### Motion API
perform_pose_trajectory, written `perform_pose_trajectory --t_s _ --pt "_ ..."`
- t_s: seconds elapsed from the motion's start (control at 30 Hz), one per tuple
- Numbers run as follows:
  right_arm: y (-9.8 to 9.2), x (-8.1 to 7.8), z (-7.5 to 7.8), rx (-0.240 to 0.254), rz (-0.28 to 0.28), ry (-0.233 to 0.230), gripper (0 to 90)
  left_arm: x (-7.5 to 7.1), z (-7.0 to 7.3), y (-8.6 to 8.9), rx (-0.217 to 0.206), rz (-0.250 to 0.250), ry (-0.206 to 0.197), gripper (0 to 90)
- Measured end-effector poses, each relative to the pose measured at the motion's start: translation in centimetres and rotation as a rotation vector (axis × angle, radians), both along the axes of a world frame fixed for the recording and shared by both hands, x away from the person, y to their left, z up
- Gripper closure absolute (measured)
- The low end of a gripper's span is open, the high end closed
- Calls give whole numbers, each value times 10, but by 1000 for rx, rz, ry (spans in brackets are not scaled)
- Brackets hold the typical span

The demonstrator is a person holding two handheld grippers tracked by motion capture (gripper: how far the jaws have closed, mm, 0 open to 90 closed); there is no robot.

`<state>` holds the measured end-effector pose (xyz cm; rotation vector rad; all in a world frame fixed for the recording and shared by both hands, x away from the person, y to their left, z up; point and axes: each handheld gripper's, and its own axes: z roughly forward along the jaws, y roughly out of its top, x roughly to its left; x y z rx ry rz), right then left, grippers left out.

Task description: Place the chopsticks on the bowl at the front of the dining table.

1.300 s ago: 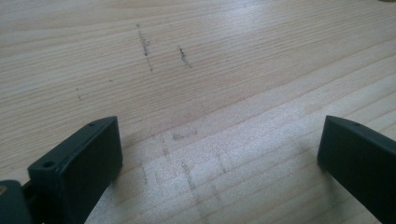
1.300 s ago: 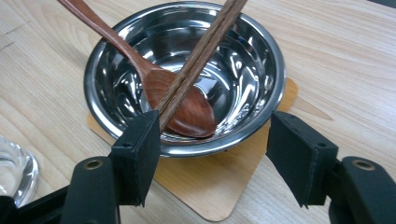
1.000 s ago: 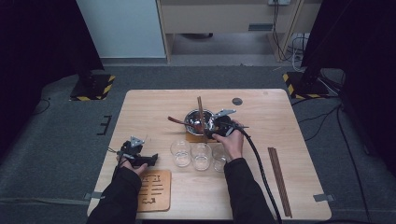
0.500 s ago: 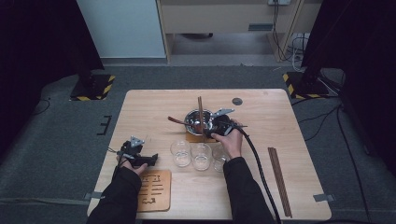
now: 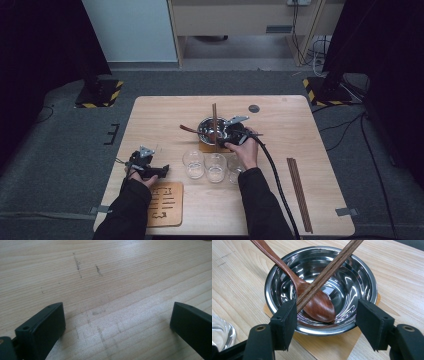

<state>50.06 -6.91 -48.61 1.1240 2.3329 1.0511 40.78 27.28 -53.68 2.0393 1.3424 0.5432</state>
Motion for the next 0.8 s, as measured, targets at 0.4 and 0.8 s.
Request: perform_pose_trajectory --t_s 0.4,0.8 --pt "1 1 0 1 -5 1 324 0 0 0 0 0 0 0" --pt "-12 3 13 50 -58 -28 306 0 0 0 0 0 0 0"
